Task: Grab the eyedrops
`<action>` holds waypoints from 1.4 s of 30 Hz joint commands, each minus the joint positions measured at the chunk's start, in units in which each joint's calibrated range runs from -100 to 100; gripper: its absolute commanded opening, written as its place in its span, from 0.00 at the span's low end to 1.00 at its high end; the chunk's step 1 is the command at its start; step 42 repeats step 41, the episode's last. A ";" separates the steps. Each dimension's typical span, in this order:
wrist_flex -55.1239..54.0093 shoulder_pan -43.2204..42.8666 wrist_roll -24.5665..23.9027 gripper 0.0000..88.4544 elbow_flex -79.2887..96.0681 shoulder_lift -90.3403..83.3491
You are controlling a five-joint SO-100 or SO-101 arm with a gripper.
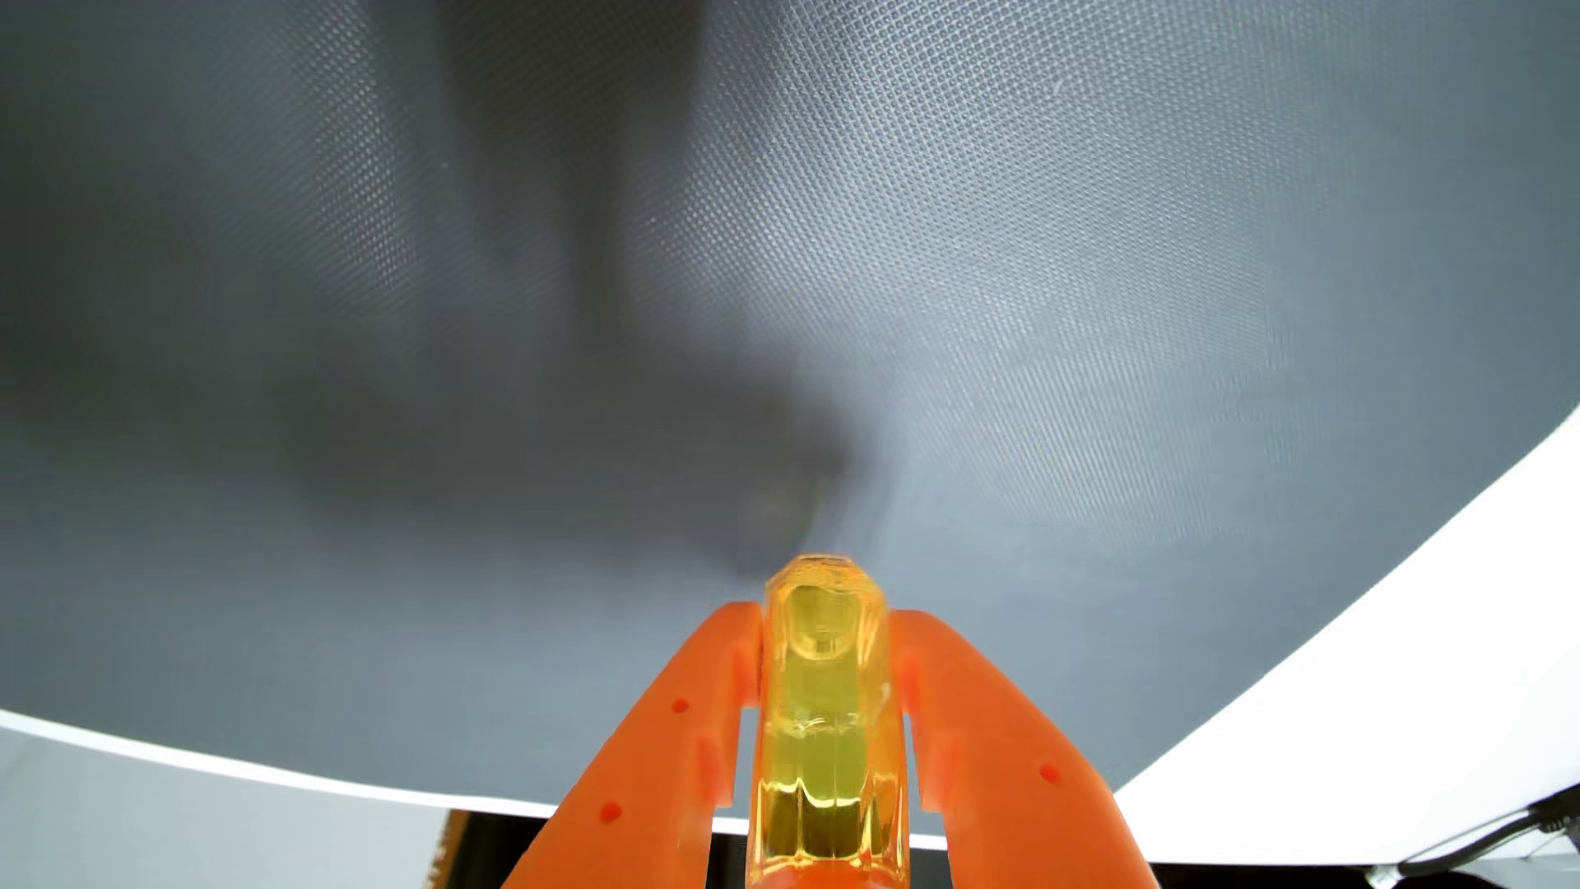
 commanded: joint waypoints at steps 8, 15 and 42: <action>10.10 2.04 -5.54 0.01 -12.86 -1.32; 11.22 3.12 -8.84 0.01 -13.85 -1.49; 10.96 2.79 -6.69 0.01 -12.86 -4.30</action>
